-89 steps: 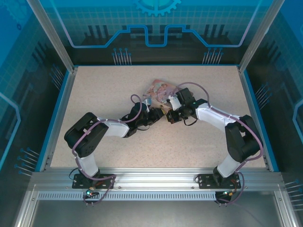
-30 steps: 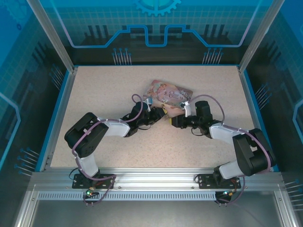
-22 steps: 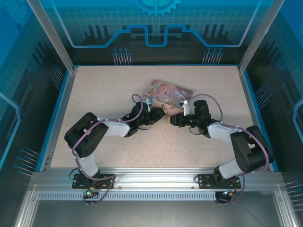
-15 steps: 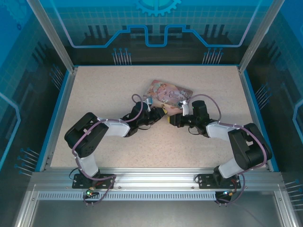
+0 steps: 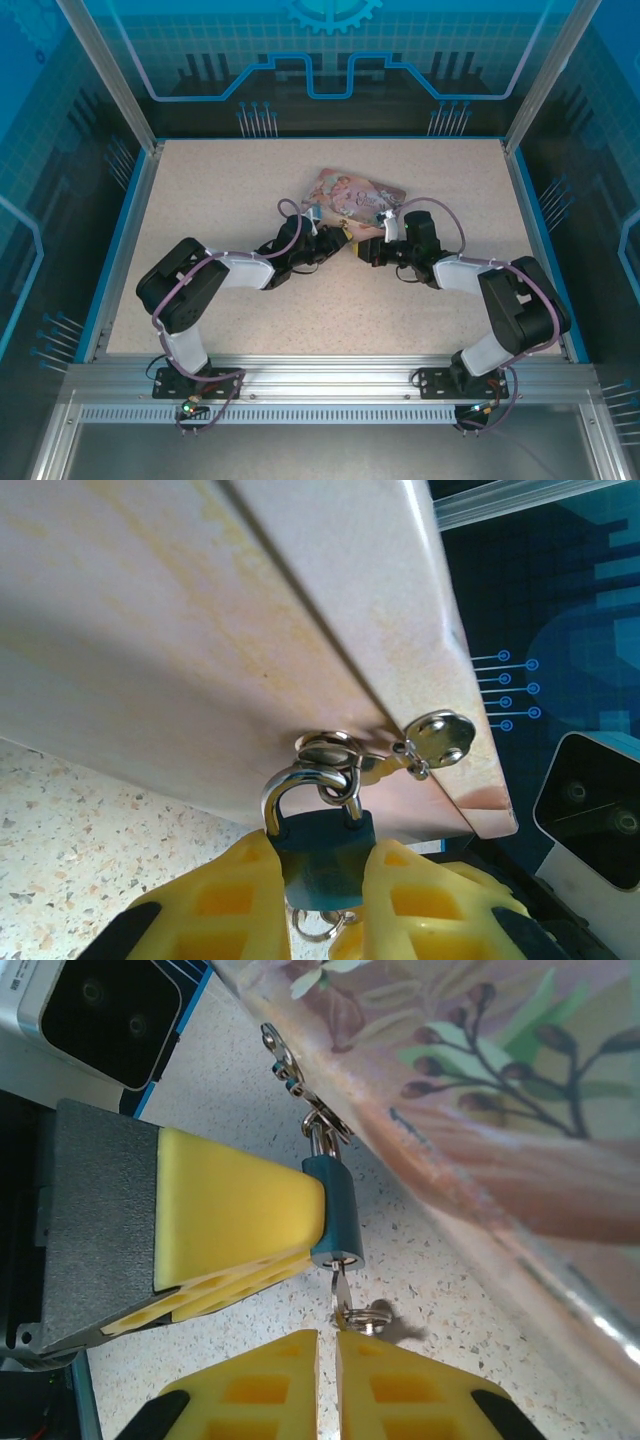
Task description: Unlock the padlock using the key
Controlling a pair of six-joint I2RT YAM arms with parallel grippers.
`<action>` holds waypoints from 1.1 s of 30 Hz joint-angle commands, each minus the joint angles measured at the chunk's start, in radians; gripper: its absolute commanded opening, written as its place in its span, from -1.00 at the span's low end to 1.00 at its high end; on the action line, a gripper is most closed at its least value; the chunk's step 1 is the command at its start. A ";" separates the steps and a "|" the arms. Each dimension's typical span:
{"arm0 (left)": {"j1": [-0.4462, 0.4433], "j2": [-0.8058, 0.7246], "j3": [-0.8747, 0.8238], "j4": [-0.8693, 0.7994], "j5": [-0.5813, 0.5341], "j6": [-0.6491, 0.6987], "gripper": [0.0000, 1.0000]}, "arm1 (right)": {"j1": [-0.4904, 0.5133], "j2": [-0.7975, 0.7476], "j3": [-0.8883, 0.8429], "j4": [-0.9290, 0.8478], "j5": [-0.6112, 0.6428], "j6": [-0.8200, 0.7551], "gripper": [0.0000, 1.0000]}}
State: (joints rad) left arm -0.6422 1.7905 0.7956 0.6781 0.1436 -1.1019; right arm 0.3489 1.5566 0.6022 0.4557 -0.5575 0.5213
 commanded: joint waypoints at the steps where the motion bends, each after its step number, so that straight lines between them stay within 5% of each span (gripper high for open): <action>1: -0.007 -0.002 0.033 0.059 0.018 -0.016 -0.64 | 0.015 0.023 0.027 0.102 -0.011 0.049 -0.69; 20: -0.008 -0.005 0.030 0.068 0.008 -0.033 -0.64 | 0.060 -0.082 -0.010 -0.008 0.160 -0.095 -0.37; 33: -0.008 -0.002 0.031 0.073 0.008 -0.038 -0.66 | 0.065 -0.031 -0.002 0.008 0.125 -0.080 -0.57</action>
State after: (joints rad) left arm -0.6437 1.7908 0.7956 0.6849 0.1352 -1.1278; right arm 0.3992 1.5082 0.6018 0.4557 -0.4110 0.4446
